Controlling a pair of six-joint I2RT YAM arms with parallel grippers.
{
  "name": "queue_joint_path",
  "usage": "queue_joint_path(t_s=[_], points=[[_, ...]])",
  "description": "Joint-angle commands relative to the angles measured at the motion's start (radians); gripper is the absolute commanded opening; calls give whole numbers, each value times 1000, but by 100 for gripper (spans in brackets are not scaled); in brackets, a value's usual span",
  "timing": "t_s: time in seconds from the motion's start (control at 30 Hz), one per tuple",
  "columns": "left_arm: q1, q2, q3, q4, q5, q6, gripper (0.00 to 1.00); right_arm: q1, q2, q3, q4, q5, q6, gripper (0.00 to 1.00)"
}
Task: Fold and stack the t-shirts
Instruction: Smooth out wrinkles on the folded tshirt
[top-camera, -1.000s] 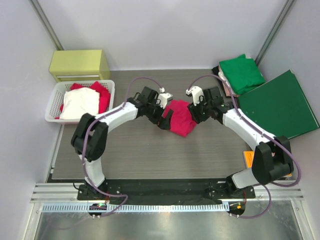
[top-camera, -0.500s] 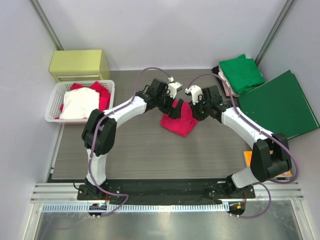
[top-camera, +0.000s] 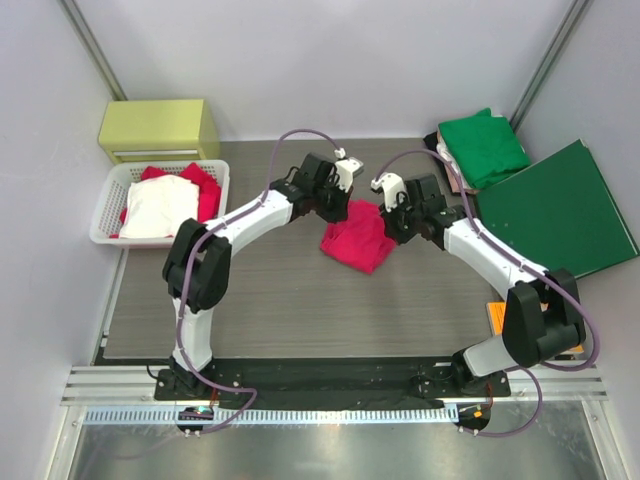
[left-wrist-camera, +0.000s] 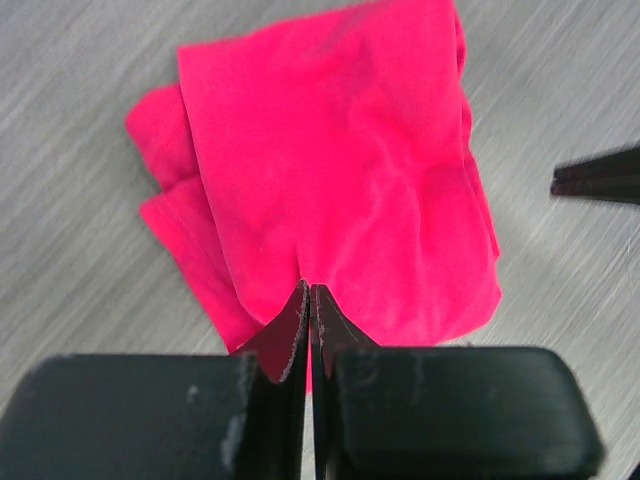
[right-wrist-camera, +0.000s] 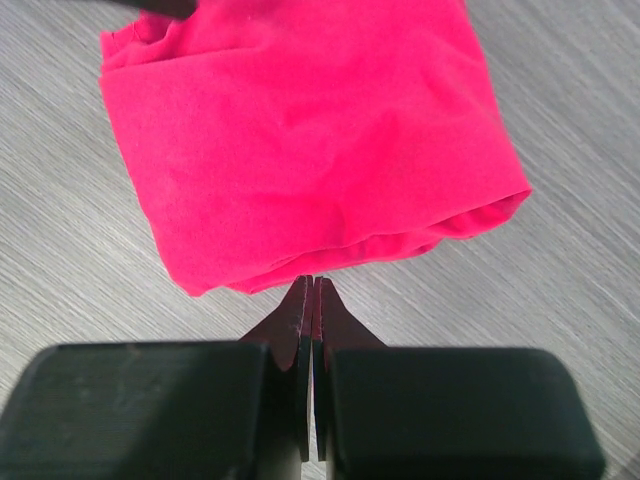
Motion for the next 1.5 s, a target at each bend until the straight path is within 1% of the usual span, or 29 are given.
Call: queue_joint_path(t_s=[0.0,0.23,0.33,0.47,0.53,0.57,0.67,0.83,1.03,1.23,1.33,1.37,1.47], points=[[4,66,86,34,-16,-6,0,3,30,-2,72,-38,10,1],[5,227,253,15,-9,2,0,9,167,84,105,-57,18,1],[13,308,298,9,-3,-20,0,11,243,108,117,-71,27,1],[40,390,341,-11,4,-23,0,12,299,98,161,-75,41,1],[51,404,341,-12,20,-39,0,12,323,98,161,-74,46,1],[60,405,338,-9,23,-44,0,12,349,98,157,-74,49,1],[74,398,325,-2,27,-66,0,12,360,79,126,-104,60,1],[100,382,324,12,32,-84,0,15,221,-48,117,-100,58,1],[120,391,331,5,29,-84,0,14,110,-160,88,-85,53,1],[120,382,322,1,37,-78,0,14,89,-157,45,-77,38,1],[120,330,298,3,50,-79,0,12,126,-143,46,-80,38,1],[119,292,289,12,67,-90,0,14,148,-139,48,-86,40,1],[119,243,243,43,92,-134,0,14,172,-120,57,-104,47,1]])
